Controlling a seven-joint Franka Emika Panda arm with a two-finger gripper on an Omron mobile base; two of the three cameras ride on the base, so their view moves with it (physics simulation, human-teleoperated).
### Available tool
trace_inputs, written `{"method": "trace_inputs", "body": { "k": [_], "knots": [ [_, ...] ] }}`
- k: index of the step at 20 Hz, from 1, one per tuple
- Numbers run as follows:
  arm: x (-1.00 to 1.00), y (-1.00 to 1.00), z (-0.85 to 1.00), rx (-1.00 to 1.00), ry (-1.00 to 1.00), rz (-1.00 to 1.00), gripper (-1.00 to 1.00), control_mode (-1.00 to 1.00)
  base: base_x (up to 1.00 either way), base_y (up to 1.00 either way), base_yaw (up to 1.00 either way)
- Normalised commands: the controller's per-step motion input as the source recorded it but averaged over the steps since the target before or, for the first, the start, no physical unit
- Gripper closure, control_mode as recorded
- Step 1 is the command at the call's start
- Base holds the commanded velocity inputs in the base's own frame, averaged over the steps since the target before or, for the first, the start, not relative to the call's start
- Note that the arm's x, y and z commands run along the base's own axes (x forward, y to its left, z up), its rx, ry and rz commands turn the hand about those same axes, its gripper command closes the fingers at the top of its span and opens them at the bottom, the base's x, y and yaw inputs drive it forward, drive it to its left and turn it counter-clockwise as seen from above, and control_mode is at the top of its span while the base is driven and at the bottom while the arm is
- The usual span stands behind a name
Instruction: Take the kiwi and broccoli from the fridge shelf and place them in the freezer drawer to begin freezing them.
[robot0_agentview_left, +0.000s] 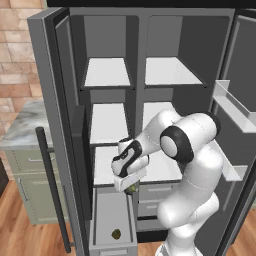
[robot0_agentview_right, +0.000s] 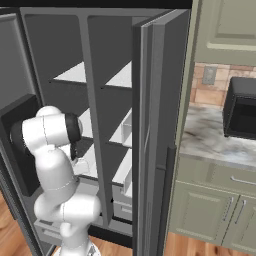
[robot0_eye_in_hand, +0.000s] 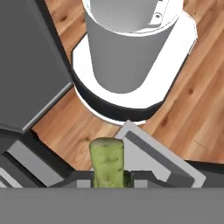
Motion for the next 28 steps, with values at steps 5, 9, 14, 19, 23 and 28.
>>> {"method": "trace_inputs", "body": {
  "k": [5,9,14,19,23,28],
  "knots": [
    [0.08,0.06,-0.53,0.09,0.07,0.01,1.0,-1.0,0.0,0.0,0.0],
    [0.27,0.2,-0.51,0.06,0.07,0.0,1.0,-1.0,0.0,0.0,0.0],
    [0.37,0.16,-0.48,0.03,0.04,0.0,1.0,-1.0,0.0,0.0,0.0],
    [0.3,0.03,-0.46,0.04,0.03,0.0,1.0,-1.0,0.0,0.0,0.0],
    [0.19,0.11,-0.47,0.03,0.04,0.0,1.0,-1.0,0.0,0.0,0.0],
    [0.27,0.21,-0.54,0.01,0.06,0.0,1.0,-1.0,0.0,0.0,0.0]
  ]
}}
